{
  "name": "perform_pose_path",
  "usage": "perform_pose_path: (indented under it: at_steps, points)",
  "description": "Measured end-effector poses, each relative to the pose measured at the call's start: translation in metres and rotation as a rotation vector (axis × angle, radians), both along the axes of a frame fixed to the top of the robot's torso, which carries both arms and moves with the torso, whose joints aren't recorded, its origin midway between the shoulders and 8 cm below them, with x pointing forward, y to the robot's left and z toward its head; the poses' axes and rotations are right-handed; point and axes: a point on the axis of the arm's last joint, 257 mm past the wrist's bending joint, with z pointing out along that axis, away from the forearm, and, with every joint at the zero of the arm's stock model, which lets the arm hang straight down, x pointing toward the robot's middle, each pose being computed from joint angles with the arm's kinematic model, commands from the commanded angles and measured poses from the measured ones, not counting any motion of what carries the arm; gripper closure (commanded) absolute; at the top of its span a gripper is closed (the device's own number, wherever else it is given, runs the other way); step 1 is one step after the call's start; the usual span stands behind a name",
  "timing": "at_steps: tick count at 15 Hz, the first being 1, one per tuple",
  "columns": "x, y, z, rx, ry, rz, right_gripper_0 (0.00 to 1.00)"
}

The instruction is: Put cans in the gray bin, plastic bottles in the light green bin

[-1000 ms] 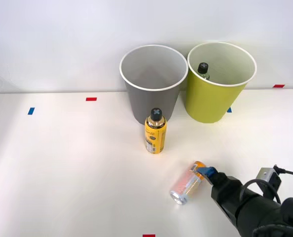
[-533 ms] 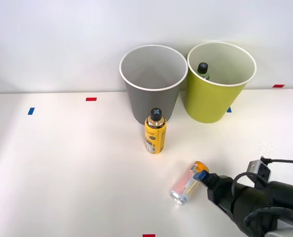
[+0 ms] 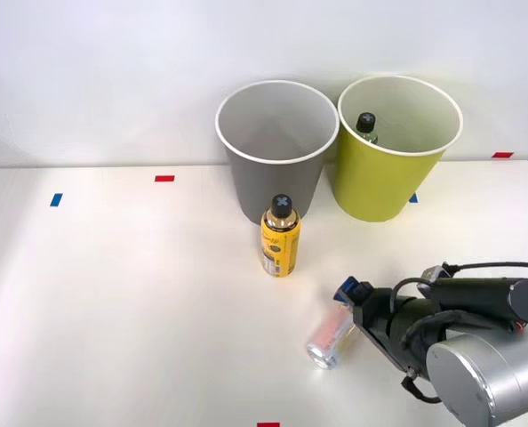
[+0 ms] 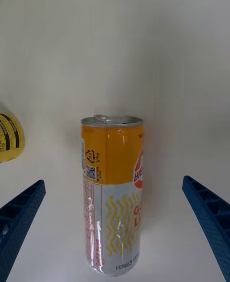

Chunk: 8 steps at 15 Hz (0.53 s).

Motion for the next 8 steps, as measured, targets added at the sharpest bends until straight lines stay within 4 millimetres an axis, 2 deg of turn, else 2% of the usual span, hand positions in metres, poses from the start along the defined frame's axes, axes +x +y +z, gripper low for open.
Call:
perform_pose_path:
  at_steps: [5,8]
  points:
    - [0.02,0.004,-0.008,-0.017,0.015,0.002,0.0]
    - [0.022,0.0,-0.012,-0.037,0.034,-0.003,0.0]
